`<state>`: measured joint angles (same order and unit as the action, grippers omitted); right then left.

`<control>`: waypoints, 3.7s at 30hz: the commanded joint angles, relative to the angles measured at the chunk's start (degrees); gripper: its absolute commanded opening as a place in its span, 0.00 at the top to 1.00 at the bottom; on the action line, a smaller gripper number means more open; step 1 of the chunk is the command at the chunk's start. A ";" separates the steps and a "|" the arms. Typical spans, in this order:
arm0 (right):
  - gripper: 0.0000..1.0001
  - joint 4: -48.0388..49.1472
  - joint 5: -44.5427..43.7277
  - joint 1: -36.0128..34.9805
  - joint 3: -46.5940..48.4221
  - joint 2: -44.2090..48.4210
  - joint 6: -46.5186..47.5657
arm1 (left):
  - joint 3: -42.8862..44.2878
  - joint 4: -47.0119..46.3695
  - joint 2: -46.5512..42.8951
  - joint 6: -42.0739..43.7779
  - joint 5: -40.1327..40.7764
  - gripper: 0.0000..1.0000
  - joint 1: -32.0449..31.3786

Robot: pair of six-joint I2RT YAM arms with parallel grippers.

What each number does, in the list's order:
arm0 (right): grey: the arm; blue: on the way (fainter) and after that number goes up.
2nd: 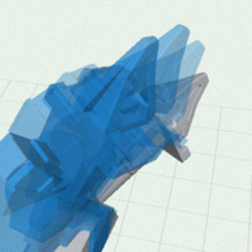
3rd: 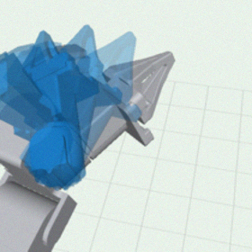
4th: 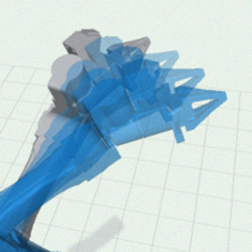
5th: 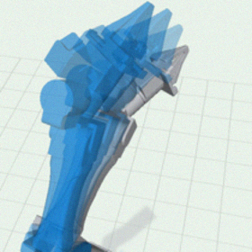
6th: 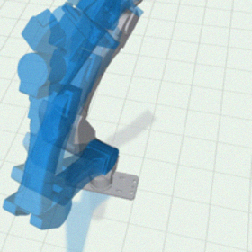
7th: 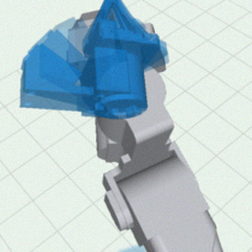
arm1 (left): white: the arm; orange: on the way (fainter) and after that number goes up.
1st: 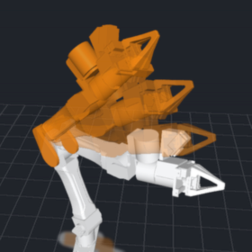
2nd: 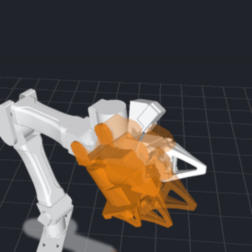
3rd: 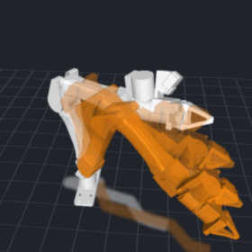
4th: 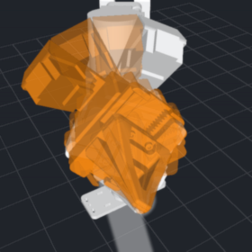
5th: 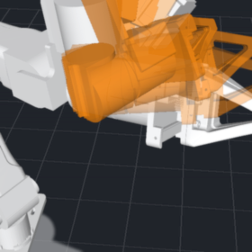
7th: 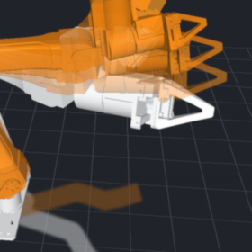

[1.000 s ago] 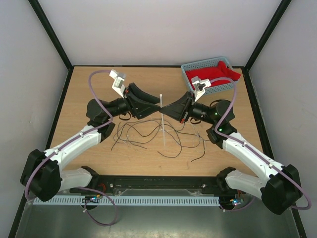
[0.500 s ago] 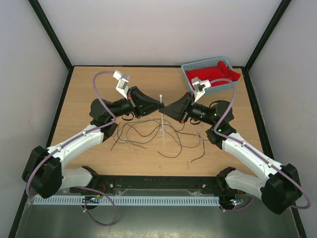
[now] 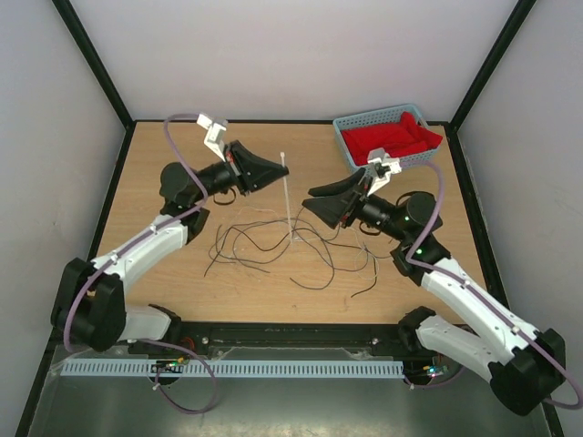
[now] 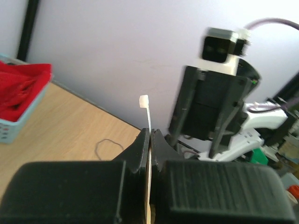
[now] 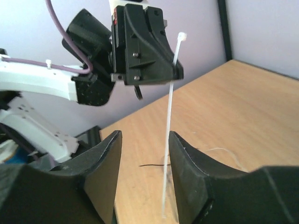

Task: Zip-tie the wires
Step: Pick up the ribbon at the center of the board, then tie the cable at the center of the board.

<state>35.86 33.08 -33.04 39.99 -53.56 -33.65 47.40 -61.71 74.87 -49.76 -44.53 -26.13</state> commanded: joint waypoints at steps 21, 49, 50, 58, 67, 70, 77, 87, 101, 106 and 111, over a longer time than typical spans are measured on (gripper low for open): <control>0.46 -16.74 -13.12 -0.19 -9.72 19.13 25.17 | 38.48 -0.87 47.26 7.31 -15.91 1.00 20.41; 0.53 -13.36 -10.09 -0.27 -16.11 18.59 30.56 | 20.15 -1.28 48.11 17.65 -12.23 1.00 15.39; 0.54 -12.37 -9.68 -0.27 -17.03 18.58 30.36 | 18.77 -1.35 47.60 17.96 -11.98 1.00 15.01; 0.58 -8.61 -9.05 -0.57 -22.50 18.70 30.97 | 12.07 -1.74 44.01 19.51 -11.24 1.00 13.22; 0.58 2.55 -16.32 -10.55 -28.12 11.94 40.37 | 5.85 -2.31 42.34 19.79 -10.28 1.00 12.17; 0.58 5.29 -18.82 -13.98 -29.54 9.06 44.18 | 4.54 -2.52 41.99 19.37 -10.91 1.00 11.82; 0.50 5.43 -20.78 -21.86 -28.62 -3.16 53.81 | 0.11 -3.17 40.94 20.07 -10.32 1.00 11.13; 0.37 11.15 -27.04 -28.24 -21.14 -24.68 58.63 | -3.00 -4.26 39.03 19.64 -10.06 1.00 11.14; 0.25 9.58 -32.22 -28.26 -14.29 -37.20 65.74 | -6.18 -4.56 37.65 20.22 -9.43 1.00 11.26; 0.25 9.17 -33.86 -28.30 -11.59 -40.88 66.17 | -6.28 -4.57 37.35 19.74 -9.48 1.00 11.14; 0.25 9.27 -37.52 -28.26 -8.90 -44.45 66.74 | -7.32 -4.57 36.63 19.65 -8.59 1.00 11.03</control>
<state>45.12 -1.02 -60.90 29.04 -95.37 31.99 41.10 -63.99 113.84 -31.05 -53.39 -14.87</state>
